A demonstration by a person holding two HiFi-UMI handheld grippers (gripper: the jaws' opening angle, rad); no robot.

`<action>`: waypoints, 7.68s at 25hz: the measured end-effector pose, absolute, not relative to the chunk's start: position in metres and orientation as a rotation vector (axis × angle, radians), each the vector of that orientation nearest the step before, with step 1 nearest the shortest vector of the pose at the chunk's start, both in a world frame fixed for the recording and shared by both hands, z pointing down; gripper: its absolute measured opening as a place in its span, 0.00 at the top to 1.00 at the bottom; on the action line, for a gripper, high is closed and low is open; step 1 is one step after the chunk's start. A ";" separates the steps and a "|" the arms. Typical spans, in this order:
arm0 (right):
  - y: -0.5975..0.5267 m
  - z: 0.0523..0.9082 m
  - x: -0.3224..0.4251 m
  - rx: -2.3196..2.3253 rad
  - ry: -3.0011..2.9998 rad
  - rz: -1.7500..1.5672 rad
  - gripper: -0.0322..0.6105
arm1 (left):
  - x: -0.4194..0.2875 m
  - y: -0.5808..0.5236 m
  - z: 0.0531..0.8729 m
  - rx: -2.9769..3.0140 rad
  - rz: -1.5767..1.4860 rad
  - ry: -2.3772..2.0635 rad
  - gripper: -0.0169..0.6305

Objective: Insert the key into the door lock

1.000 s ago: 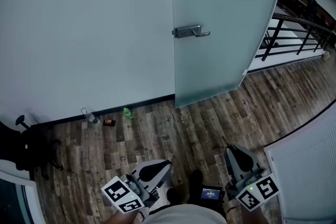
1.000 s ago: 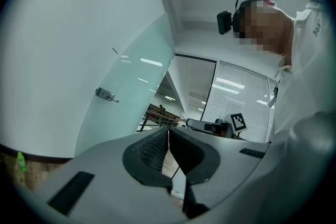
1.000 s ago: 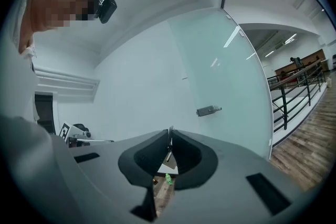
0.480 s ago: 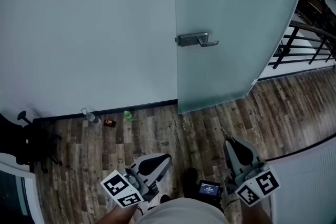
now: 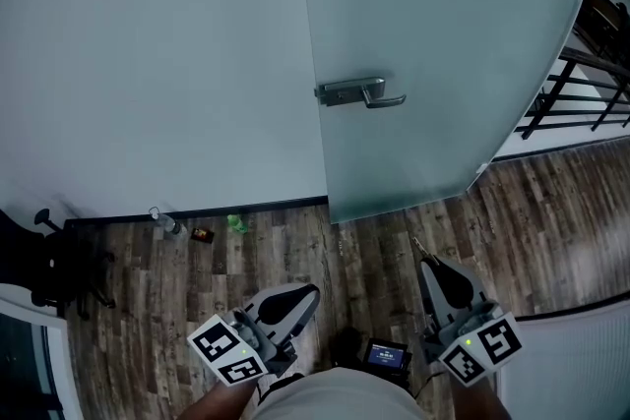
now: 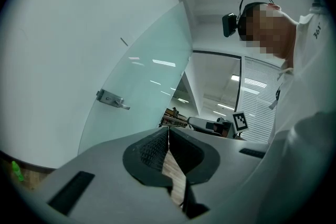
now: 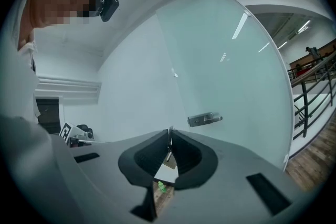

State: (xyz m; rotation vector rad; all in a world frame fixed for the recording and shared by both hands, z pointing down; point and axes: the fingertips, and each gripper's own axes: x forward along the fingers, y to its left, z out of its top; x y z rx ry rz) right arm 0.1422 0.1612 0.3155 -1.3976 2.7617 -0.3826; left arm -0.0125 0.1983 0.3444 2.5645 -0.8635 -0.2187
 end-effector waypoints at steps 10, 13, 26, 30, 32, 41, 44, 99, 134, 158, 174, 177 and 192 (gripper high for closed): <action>0.122 0.319 0.151 -1.349 2.767 -0.409 0.91 | 0.001 0.163 0.347 2.529 -0.210 -0.909 0.95; 0.114 0.322 0.145 -1.345 2.776 -0.428 0.91 | -0.002 0.152 0.345 2.531 -0.213 -0.909 0.95; 0.029 0.331 0.105 -1.477 2.742 -0.449 0.91 | -0.044 0.045 0.351 2.540 -0.222 -0.781 0.95; 0.001 0.324 0.088 -1.550 2.702 -0.440 0.91 | -0.059 0.002 0.350 2.550 -0.188 -0.703 0.95; -0.012 0.324 0.085 -1.593 2.677 -0.440 0.91 | -0.060 -0.016 0.348 2.561 -0.175 -0.662 0.95; -0.049 0.325 0.065 -1.680 2.618 -0.458 0.91 | -0.074 -0.059 0.345 2.573 -0.150 -0.572 0.95; -0.059 0.324 0.061 -1.672 2.632 -0.463 0.91 | -0.076 -0.067 0.345 2.564 -0.152 -0.577 0.95; -0.156 0.308 0.051 -1.460 2.784 -0.338 0.91 | -0.053 -0.163 0.349 2.564 -0.053 -0.807 0.95; -0.187 0.404 0.032 -1.590 2.859 -0.464 0.91 | -0.051 -0.196 0.403 2.571 0.066 -0.820 0.95; -0.202 0.405 0.030 -1.652 2.830 -0.442 0.91 | -0.052 -0.222 0.389 2.626 0.077 -0.799 0.94; -0.202 0.403 0.028 -1.692 2.909 -0.264 0.91 | -0.036 -0.239 0.368 2.739 0.064 -0.757 0.84; -0.202 0.404 0.028 -1.694 2.923 -0.245 0.91 | -0.033 -0.241 0.368 2.745 0.066 -0.751 0.84; -0.202 0.411 0.026 -1.681 2.921 -0.184 0.91 | -0.034 -0.244 0.363 2.699 -0.008 -0.721 0.84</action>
